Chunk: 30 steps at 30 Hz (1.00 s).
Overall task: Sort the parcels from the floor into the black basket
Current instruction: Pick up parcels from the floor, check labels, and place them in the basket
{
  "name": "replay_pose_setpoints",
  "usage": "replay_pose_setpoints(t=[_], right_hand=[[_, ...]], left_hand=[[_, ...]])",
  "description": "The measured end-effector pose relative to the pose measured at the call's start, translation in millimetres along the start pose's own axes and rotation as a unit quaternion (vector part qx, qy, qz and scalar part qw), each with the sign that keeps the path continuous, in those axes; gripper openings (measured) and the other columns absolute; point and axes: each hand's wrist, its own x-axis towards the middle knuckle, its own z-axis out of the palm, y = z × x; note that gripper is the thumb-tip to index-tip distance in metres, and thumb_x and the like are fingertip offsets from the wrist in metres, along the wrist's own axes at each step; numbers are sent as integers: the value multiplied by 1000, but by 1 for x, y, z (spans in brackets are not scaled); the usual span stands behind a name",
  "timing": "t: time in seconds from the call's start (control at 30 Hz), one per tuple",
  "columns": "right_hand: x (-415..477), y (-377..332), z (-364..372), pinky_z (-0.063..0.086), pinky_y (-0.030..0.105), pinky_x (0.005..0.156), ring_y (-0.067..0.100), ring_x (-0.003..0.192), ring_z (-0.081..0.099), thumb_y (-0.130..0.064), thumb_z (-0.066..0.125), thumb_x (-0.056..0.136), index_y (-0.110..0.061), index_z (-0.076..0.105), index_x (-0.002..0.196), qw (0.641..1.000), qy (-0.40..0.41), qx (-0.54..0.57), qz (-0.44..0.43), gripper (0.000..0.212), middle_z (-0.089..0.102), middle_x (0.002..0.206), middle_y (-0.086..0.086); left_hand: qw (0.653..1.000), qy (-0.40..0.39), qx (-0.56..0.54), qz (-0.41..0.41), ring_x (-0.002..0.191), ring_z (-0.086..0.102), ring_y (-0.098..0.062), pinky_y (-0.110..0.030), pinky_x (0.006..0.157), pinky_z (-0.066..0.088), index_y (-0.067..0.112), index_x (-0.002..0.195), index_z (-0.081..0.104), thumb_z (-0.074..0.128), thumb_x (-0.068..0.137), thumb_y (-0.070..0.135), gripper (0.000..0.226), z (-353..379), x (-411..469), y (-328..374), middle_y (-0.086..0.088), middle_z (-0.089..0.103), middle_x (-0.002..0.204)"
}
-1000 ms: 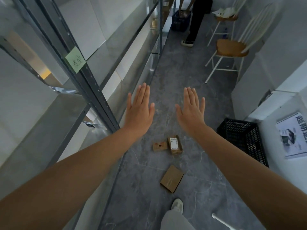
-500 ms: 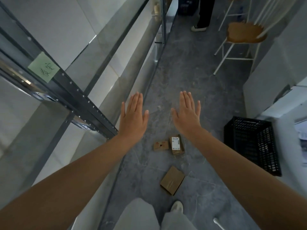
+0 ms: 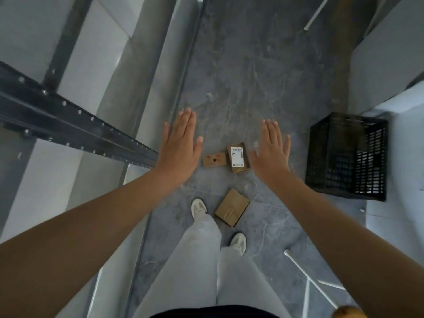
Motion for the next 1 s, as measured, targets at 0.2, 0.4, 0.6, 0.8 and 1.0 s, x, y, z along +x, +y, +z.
replay_pose_setpoints(t=[0.2, 0.4, 0.6, 0.8, 1.0], right_hand=[[46, -17, 48, -8, 45, 122, 16, 151, -10, -20, 47, 97, -13, -1, 157, 998, -53, -15, 13, 78, -3, 165, 1], [119, -30, 104, -7, 40, 121, 16, 152, -6, -15, 50, 95, -12, 4, 157, 998, -58, 4, -4, 77, 2, 165, 2], [184, -1, 209, 20, 46, 120, 29, 147, 17, -7, 52, 92, -4, 20, 152, 992, -112, 38, -39, 68, 18, 159, 11], [230, 58, 351, 40, 30, 96, 31, 131, 40, -11, 52, 95, -4, 31, 147, 963, -257, 81, 20, 56, 33, 148, 15], [278, 101, 474, 42, 16, 62, 25, 97, 57, -5, 42, 101, 6, 39, 141, 934, -333, 100, 80, 41, 52, 130, 27]], left_hand=[[996, -18, -35, -74, 152, 0, -16, -42, 122, -3, 12, 157, 9, 29, 106, 31, 58, 33, 55, -60, -3, 5, 166], [993, -45, -39, -105, 152, 5, -20, -43, 121, 2, 9, 156, 13, 29, 106, 30, 57, 110, 94, -110, -7, 10, 165], [979, -80, -83, -165, 132, 40, -41, -53, 109, 33, -3, 142, 37, 32, 98, 33, 58, 240, 100, -141, -25, 42, 143], [937, -121, -162, -286, 114, 52, -42, -46, 95, 40, -7, 127, 47, 36, 97, 23, 44, 410, 99, -166, -30, 51, 125], [892, -165, -211, -363, 125, 47, -39, -38, 97, 39, -10, 133, 43, 30, 104, 14, 39, 535, 130, -178, -30, 48, 136]])
